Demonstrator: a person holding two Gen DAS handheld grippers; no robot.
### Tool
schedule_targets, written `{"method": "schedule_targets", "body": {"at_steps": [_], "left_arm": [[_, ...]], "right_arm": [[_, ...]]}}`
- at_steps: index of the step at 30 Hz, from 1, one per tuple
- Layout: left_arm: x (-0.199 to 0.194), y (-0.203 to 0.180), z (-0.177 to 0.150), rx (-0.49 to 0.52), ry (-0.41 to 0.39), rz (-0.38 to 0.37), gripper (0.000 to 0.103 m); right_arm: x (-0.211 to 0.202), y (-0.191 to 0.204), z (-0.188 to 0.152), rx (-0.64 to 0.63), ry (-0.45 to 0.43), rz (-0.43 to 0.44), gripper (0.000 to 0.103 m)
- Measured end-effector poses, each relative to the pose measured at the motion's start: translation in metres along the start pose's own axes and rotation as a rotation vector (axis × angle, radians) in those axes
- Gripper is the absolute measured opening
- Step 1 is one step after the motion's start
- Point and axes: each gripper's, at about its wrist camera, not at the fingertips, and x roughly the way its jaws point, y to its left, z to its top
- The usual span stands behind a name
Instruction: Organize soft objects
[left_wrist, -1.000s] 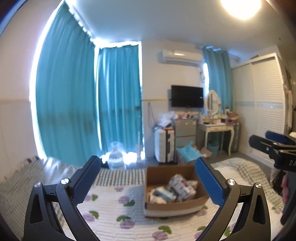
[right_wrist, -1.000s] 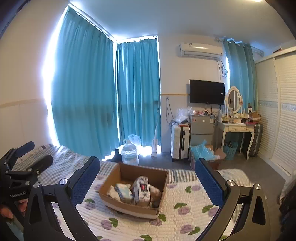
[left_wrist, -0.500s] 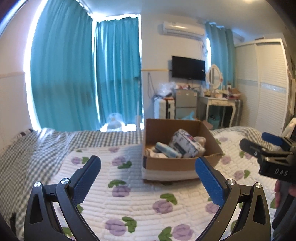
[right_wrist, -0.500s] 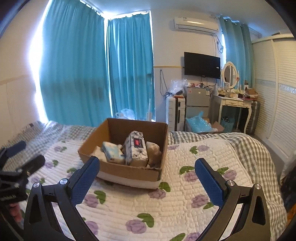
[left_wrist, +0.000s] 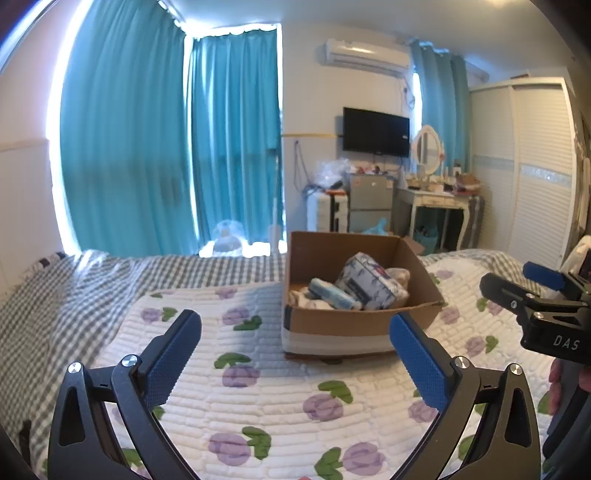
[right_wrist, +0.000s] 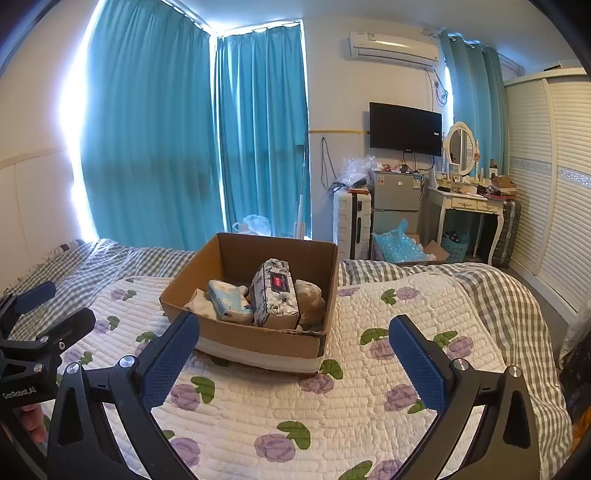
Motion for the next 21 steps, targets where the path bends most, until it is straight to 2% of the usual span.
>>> {"method": "schedule_targets", "body": {"at_steps": [21], "left_arm": [[0.0016, 0.0023, -0.0015, -0.003, 0.013, -0.001, 0.103]], "right_arm": [[0.0005, 0.0013, -0.0004, -0.007, 0.011, 0.002, 0.103]]}}
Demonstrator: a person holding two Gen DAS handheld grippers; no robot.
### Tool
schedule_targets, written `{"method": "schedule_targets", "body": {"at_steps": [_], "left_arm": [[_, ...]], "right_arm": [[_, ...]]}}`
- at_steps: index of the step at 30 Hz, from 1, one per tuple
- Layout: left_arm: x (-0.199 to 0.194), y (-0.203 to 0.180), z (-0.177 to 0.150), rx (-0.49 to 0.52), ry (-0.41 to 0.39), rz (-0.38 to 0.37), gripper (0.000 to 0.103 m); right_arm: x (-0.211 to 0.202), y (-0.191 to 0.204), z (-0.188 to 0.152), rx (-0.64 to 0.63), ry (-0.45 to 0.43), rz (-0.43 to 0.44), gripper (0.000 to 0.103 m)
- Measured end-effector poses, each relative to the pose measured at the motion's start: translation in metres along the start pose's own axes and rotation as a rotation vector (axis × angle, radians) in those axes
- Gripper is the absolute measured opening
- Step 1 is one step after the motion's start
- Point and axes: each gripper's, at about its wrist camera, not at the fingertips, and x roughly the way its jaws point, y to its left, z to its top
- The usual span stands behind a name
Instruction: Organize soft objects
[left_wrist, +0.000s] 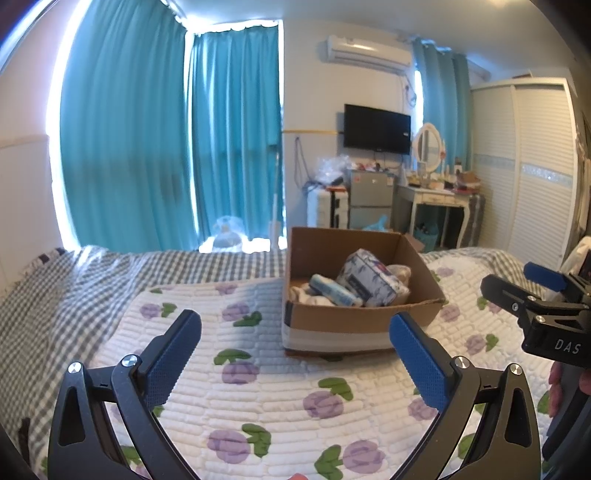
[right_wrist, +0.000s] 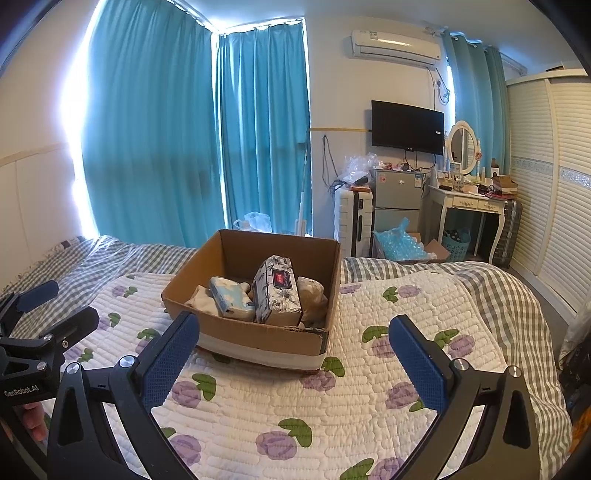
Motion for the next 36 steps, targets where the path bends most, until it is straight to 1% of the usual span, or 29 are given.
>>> {"method": "schedule_targets", "body": {"at_steps": [36], "left_arm": [[-0.0021, -0.0010, -0.0007, -0.010, 0.007, 0.007, 0.103]], "right_arm": [[0.0033, -0.0007, -0.0032, 0.003, 0.014, -0.005, 0.103]]}}
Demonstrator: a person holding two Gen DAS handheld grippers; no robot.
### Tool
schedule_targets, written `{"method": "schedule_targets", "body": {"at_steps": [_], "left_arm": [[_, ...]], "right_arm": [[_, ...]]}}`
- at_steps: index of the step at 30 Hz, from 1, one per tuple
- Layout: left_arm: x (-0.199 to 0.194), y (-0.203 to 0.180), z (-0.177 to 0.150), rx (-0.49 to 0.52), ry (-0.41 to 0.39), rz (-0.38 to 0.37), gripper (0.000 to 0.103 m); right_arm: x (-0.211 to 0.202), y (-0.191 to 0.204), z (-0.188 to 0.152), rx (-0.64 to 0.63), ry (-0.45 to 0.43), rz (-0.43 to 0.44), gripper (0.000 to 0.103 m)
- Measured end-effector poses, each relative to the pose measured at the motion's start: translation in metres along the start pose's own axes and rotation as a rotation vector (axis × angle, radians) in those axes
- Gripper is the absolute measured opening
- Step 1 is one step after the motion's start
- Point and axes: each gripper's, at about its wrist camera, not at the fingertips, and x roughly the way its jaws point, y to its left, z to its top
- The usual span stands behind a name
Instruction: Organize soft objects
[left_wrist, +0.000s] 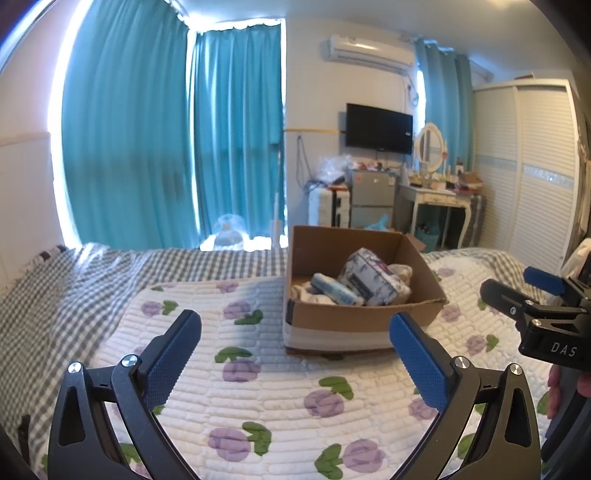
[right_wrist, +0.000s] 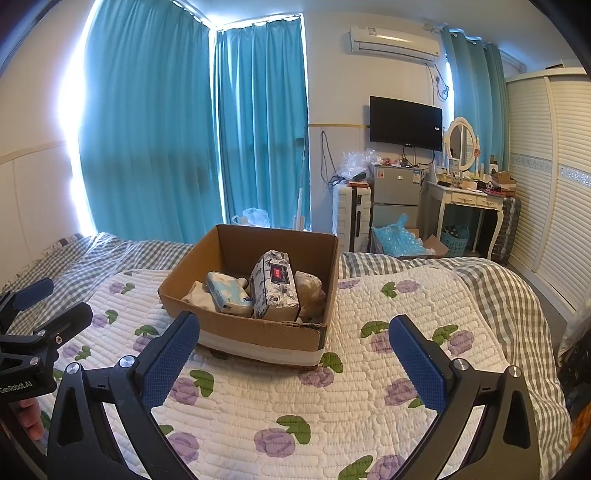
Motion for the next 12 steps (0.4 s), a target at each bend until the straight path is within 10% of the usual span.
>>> {"method": "schedule_targets", "body": {"at_steps": [12], "left_arm": [[0.0029, 0.0041, -0.0024, -0.010, 0.010, -0.003, 0.103]], "right_arm": [[0.0025, 0.0001, -0.0026, 0.003, 0.012, 0.001, 0.103]]}}
